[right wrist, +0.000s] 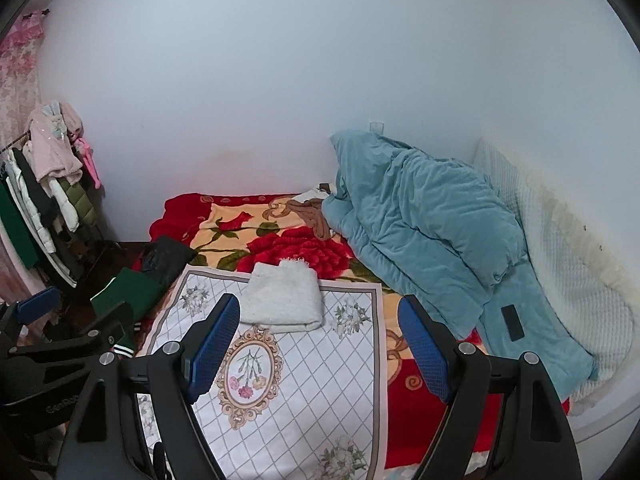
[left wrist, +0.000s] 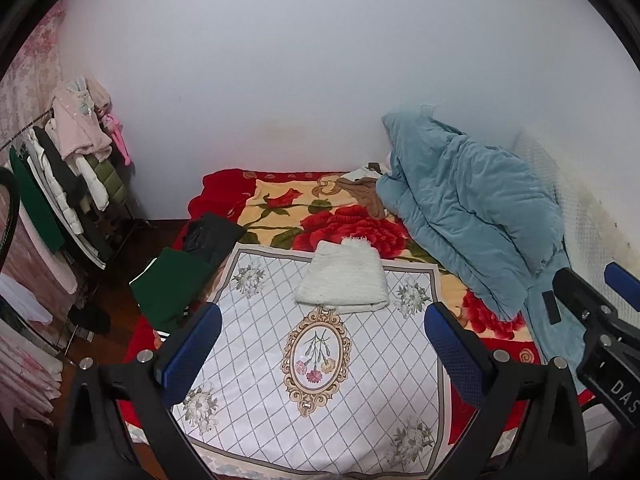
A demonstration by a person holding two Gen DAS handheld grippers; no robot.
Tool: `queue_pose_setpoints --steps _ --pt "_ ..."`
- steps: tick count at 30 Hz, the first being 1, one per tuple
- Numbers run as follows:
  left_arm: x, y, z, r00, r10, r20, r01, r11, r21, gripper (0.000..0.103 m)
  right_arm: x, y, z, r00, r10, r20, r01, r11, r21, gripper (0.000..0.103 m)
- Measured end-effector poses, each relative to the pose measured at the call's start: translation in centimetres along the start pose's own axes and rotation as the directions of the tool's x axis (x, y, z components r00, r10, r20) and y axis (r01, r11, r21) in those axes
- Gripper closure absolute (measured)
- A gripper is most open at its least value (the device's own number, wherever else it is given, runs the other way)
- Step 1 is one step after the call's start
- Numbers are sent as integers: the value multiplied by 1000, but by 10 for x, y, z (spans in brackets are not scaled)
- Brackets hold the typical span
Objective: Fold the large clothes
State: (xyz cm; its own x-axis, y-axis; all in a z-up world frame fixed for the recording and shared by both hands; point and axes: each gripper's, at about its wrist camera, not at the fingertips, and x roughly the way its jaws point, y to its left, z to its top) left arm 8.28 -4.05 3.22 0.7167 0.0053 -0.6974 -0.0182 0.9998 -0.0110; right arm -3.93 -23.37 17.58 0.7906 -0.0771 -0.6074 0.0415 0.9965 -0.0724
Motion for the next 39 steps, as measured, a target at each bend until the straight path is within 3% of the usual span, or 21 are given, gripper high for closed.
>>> queue_pose_setpoints --steps 20,39 --pt "-9 18 0 998 57 4 -56 998 -40 0 8 10 14 1000 23 -15 -23 999 -37 13" --pt "-13 29 9 998 62 17 -61 996 -60 0 21 17 24 999 41 -14 -42 997 -59 11"
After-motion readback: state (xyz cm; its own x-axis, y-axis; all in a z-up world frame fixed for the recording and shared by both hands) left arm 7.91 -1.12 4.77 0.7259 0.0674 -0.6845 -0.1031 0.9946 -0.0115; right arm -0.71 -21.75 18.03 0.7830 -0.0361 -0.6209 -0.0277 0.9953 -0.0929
